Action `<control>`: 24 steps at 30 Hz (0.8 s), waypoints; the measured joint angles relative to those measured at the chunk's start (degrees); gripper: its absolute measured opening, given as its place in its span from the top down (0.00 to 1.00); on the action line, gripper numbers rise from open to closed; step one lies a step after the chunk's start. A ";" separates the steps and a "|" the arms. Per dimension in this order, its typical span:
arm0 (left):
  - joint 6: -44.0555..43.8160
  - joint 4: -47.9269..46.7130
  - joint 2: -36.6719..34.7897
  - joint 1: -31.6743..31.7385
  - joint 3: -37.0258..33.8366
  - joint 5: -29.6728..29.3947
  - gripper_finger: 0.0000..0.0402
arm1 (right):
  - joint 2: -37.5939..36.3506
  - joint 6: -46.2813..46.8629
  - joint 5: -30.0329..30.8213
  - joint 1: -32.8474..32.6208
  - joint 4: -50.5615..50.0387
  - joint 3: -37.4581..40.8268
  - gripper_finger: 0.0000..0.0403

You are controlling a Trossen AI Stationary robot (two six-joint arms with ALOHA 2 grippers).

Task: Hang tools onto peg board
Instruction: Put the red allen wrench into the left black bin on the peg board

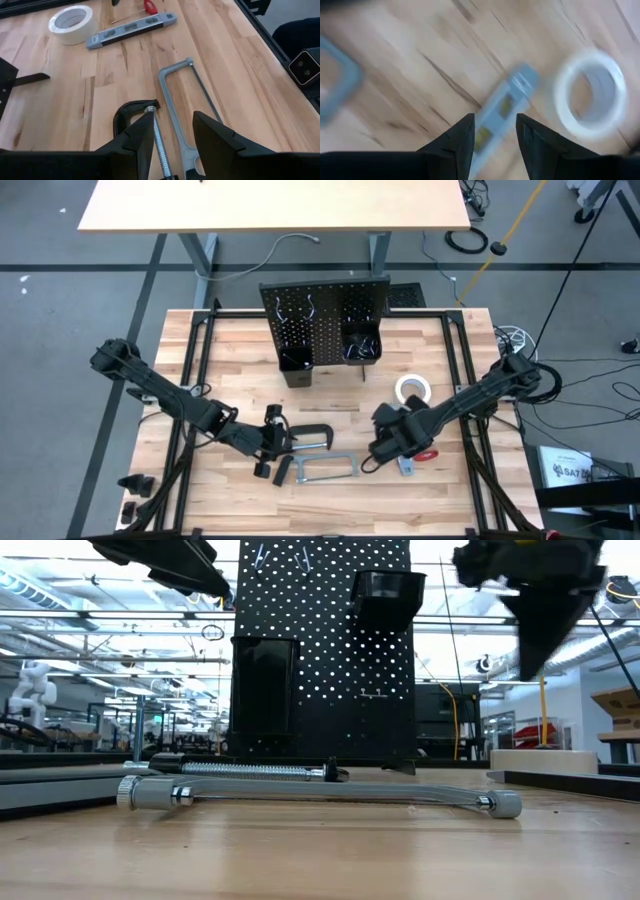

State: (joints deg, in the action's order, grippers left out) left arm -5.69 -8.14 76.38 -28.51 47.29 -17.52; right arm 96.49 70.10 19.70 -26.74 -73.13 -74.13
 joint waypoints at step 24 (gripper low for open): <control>-0.02 0.07 0.00 0.00 0.00 0.81 0.65 | -7.99 13.42 -18.29 -3.06 20.85 31.09 0.65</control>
State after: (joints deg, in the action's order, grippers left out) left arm -5.72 -8.08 76.38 -28.51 47.29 -16.71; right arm 88.50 83.52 1.41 -29.80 -52.29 -43.04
